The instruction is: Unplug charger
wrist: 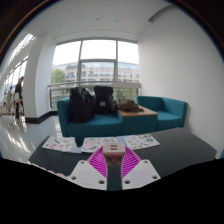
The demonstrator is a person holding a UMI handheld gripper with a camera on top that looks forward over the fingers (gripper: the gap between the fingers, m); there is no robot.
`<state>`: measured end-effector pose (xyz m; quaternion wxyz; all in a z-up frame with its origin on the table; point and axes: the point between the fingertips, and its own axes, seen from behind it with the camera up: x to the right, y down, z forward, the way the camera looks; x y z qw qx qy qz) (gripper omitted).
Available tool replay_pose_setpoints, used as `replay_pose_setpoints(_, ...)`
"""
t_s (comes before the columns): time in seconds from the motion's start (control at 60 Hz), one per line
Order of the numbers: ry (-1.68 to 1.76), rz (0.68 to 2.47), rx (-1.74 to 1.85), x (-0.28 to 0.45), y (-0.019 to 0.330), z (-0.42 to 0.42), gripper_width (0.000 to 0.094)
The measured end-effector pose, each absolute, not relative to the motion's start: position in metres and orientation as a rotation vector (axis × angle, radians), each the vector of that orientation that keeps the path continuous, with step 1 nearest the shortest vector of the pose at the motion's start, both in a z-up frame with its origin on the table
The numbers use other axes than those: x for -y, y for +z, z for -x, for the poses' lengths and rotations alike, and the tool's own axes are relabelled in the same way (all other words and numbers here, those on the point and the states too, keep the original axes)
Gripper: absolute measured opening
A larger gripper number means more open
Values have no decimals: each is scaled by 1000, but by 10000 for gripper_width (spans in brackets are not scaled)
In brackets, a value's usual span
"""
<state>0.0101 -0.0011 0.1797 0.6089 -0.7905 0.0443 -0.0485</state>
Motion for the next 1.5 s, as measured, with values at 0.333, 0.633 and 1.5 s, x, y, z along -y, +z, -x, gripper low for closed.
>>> replay_pose_setpoints(0.333, -37, 2095, -85, 10, 17, -15, 198)
replay_pose_setpoints(0.633, -35, 2115, -168, 10, 16, -33, 432)
replay_pose_setpoints(1.5, 39, 1955, -63, 190, 170, 41, 798)
